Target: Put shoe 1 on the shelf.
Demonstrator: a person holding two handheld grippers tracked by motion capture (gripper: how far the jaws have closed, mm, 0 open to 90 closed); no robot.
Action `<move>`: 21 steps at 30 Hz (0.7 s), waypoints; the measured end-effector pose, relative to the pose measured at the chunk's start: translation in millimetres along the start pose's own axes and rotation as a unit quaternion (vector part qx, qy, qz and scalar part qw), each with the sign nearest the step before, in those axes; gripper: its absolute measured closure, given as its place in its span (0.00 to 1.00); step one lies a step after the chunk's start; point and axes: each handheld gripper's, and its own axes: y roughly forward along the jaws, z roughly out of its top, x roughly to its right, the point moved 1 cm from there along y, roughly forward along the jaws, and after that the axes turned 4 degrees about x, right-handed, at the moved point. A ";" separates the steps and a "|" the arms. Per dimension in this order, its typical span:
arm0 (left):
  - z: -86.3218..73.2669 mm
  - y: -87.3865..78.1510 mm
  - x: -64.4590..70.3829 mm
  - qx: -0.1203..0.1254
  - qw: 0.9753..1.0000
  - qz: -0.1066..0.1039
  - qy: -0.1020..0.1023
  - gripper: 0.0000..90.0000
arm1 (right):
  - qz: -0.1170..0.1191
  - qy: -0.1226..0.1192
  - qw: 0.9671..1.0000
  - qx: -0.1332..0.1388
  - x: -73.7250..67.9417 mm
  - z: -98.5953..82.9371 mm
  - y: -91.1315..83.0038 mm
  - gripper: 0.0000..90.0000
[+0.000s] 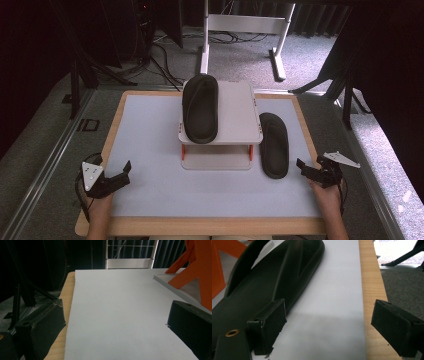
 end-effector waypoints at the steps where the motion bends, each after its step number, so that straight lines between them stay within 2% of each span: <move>1: 0.0 -0.1 0.1 0.000 1.000 -0.001 0.000 0.01 | 0.001 -0.003 1.000 0.000 -1.7 1.4 -1.1 0.15; 2: -0.1 -0.2 0.2 0.001 1.000 0.001 0.000 0.01 | 0.005 -0.002 1.000 -0.001 -2.4 2.4 -1.4 0.16; 4: -0.1 -0.4 0.3 0.002 1.000 0.001 0.002 0.01 | 0.030 0.008 0.999 -0.009 -2.5 5.3 -0.9 0.18; 9: -0.5 -1.6 0.4 0.008 1.000 0.001 0.003 0.01 | 0.035 -0.004 0.999 -0.006 -6.7 12.3 -2.6 0.20; 17: -0.6 -2.0 1.1 0.008 1.000 0.002 0.006 0.01 | 0.058 -0.001 0.998 -0.007 -8.9 24.5 -6.6 0.25; 21: -0.7 -2.0 1.2 0.008 1.000 0.002 0.006 0.01 | 0.056 -0.005 0.998 -0.010 -9.3 30.5 -7.4 0.25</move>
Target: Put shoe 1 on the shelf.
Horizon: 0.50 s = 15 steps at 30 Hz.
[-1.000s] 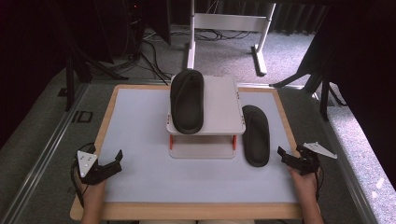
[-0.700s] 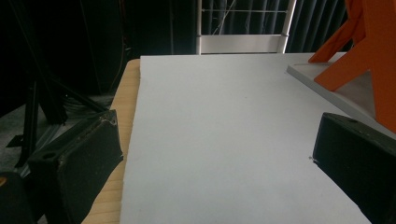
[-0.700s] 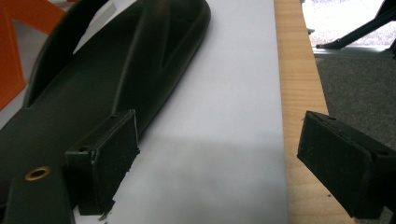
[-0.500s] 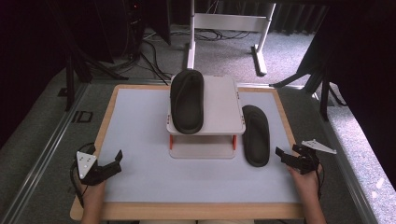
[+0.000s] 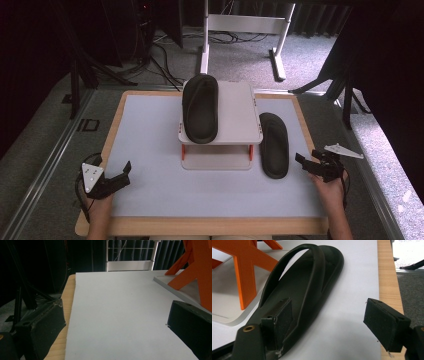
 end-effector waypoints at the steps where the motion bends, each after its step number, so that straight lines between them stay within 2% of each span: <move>1: 0.0 0.0 0.1 0.000 1.000 0.000 0.000 0.01 | -0.001 -0.002 1.000 0.001 -0.2 1.8 -0.3 0.25; 7: 0.0 0.0 0.1 0.000 1.000 -0.001 0.001 0.01 | 0.004 -0.010 1.000 -0.005 -1.6 15.4 0.4 0.25; 15: 0.0 0.2 0.0 -0.001 1.000 -0.003 0.001 0.01 | 0.017 -0.020 0.999 -0.026 -4.3 29.8 8.6 0.25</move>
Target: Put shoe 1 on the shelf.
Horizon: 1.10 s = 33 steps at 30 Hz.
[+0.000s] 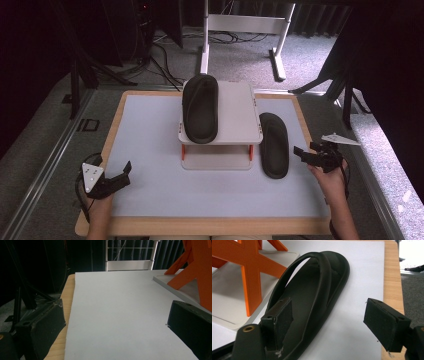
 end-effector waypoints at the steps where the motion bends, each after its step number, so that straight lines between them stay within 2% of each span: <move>1: 0.0 0.0 -0.1 0.000 1.000 0.000 0.000 0.01 | 0.004 -0.001 1.000 -0.001 0.4 1.3 1.2 0.25; 14: 0.0 0.5 0.5 -0.001 1.000 -0.002 0.003 0.01 | 0.018 -0.013 0.999 -0.038 5.6 20.0 13.5 0.29; 23: 0.1 0.7 0.7 -0.002 1.000 -0.003 0.004 0.01 | 0.024 -0.019 0.996 -0.078 6.6 33.2 24.8 0.31; 33: 0.1 0.7 1.1 -0.004 1.000 -0.005 0.007 0.01 | 0.024 -0.037 0.990 -0.134 3.6 49.2 48.1 0.32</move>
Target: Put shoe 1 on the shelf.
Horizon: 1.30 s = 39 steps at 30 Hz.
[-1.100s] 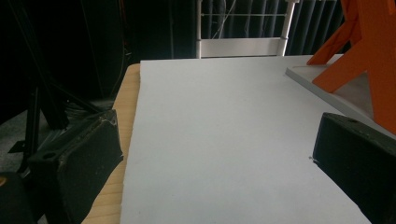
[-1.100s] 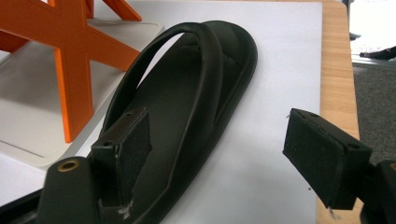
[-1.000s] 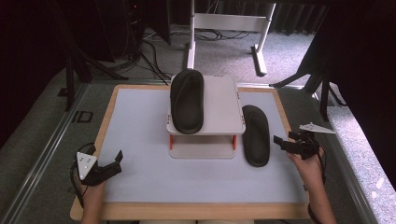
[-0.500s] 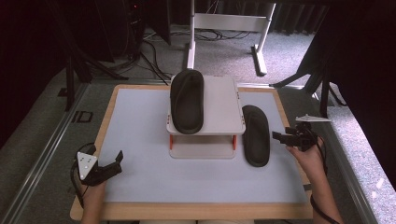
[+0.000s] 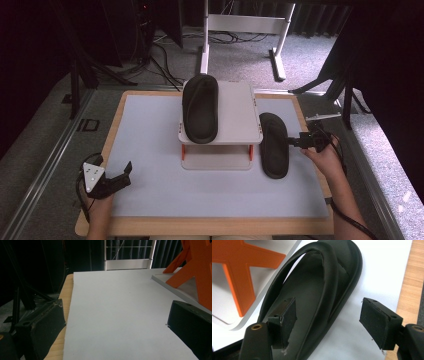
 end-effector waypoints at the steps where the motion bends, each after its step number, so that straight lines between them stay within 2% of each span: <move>1: 0.0 0.0 0.2 0.000 1.000 0.000 0.000 0.01 | 0.001 -0.002 1.000 -0.006 0.0 2.2 1.8 0.35; 9: 0.0 0.1 0.2 -0.001 1.000 -0.001 0.000 0.01 | 0.004 0.002 0.999 -0.045 3.6 14.8 16.8 0.36; 14: 0.0 0.1 0.1 -0.001 1.000 -0.002 0.000 0.01 | 0.004 -0.007 0.997 -0.080 3.7 23.2 25.7 0.39; 21: 0.0 0.1 0.1 0.000 1.000 -0.001 0.000 0.01 | 0.004 -0.006 0.993 -0.114 1.2 32.4 34.9 0.47; 25: 0.0 0.2 0.1 -0.001 1.000 -0.002 0.000 0.01 | -0.010 0.005 0.989 -0.146 -0.1 38.7 42.9 0.52; 27: 0.0 0.3 0.0 -0.001 1.000 -0.003 0.000 0.01 | -0.024 0.008 0.987 -0.156 -0.5 42.0 45.6 0.58; 29: 0.1 0.3 0.1 -0.001 1.000 -0.003 0.000 0.01 | -0.029 0.001 0.985 -0.169 -2.2 44.8 48.1 0.62; 33: 0.1 0.5 0.2 -0.002 1.000 -0.004 0.000 0.01 | -0.033 0.023 0.981 -0.189 -4.8 49.9 52.6 0.68; 37: 0.1 0.3 0.3 -0.001 1.000 -0.003 0.001 0.01 | -0.043 0.046 0.974 -0.219 -5.4 50.7 59.8 0.74; 39: 0.0 0.3 0.5 -0.001 1.000 -0.002 0.003 0.01 | -0.049 0.051 0.972 -0.224 -5.8 50.2 62.6 0.78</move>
